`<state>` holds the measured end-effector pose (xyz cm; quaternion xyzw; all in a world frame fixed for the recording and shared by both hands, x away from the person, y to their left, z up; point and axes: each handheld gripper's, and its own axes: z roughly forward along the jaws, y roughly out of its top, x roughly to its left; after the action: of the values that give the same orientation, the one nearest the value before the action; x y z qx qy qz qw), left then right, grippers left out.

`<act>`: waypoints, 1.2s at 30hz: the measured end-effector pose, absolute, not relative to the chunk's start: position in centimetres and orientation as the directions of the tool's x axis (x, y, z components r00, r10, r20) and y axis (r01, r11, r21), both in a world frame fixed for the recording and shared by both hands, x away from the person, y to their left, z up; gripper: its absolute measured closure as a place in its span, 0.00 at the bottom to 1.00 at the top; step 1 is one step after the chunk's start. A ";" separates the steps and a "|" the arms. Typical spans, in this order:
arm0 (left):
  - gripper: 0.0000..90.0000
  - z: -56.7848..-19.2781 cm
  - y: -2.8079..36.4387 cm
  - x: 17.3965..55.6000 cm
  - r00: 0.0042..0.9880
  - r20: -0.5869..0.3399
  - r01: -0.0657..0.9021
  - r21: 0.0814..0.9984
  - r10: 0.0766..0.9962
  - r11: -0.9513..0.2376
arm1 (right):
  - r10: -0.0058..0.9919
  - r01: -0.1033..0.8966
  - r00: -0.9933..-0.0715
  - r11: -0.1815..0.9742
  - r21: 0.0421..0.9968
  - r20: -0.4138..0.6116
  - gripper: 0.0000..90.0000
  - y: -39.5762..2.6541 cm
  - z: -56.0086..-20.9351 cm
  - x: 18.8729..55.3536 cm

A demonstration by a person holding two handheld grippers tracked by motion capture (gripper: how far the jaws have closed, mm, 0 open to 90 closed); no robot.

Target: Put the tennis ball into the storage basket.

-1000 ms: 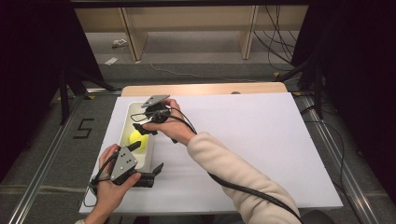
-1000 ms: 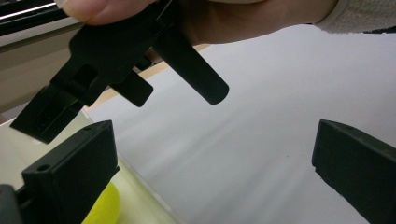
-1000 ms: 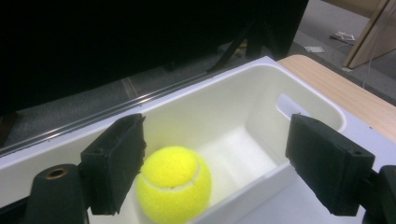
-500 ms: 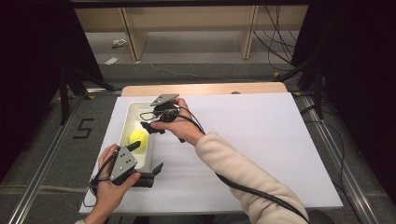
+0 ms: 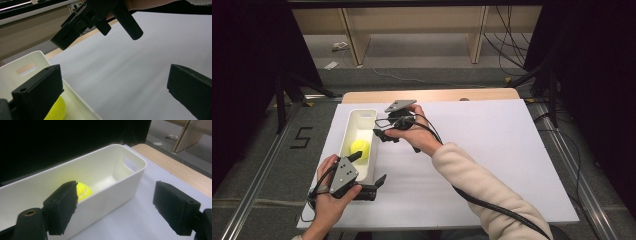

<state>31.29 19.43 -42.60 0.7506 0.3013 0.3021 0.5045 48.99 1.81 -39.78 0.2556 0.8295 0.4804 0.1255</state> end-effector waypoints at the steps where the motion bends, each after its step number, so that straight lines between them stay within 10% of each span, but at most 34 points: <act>1: 0.00 -42.6 19.4 31.3 0.636 0.150 0.147 0.940 0.757 -0.309 | 0.544 0.300 -0.838 0.410 0.861 0.033 0.23 1.6 -39.8 49.0; 36: 0.00 -42.6 19.5 31.3 0.634 0.150 0.148 0.939 0.758 -0.309 | 0.622 0.343 -0.782 0.377 0.860 0.039 0.23 -5.2 -40.5 49.1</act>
<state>31.28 19.48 -42.59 0.7503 0.3020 0.3027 0.5042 49.10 -5.22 -40.53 0.2955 0.8166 0.4734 0.1473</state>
